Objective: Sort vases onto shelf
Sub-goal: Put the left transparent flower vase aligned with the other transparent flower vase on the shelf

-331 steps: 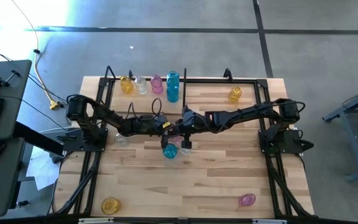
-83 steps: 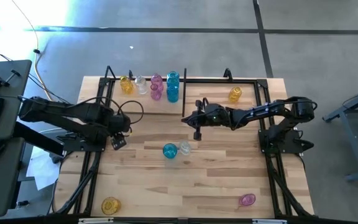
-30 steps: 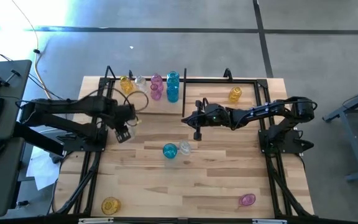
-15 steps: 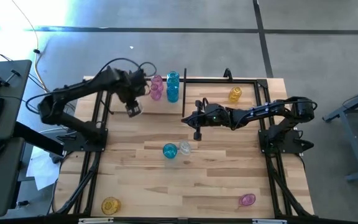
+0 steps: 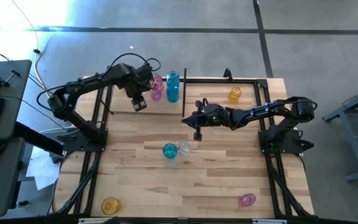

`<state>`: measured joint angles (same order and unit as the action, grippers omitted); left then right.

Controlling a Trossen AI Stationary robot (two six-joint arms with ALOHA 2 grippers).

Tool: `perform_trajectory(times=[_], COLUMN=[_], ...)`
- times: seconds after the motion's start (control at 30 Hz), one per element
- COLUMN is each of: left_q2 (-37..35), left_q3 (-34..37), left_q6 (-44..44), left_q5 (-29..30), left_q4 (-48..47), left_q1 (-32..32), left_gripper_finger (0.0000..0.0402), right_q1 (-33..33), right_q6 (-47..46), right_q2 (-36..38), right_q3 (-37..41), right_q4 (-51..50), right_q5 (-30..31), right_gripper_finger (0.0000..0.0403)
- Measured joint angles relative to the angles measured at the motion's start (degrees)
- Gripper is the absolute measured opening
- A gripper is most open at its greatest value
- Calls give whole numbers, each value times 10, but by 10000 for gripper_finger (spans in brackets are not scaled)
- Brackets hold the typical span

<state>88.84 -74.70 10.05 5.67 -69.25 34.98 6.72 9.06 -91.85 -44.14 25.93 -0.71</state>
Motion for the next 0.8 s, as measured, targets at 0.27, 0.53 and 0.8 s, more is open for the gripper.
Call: perform_trajectory(times=[0.27,0.53,0.8], left_q2=[1,1,1], left_q3=[0,1,1], left_q6=[5,11,16], left_q5=[-1,22,45], left_q4=[2,2,18], left_q1=[3,3,3], left_gripper_finger=[175,186,187], right_q1=[0,0,0], right_q6=[-2,-2,-2], right_q2=[0,0,0], right_q3=[0,0,0], right_q4=[0,0,0], right_q5=[-12,-14,-14], right_gripper_finger=[0,0,0])
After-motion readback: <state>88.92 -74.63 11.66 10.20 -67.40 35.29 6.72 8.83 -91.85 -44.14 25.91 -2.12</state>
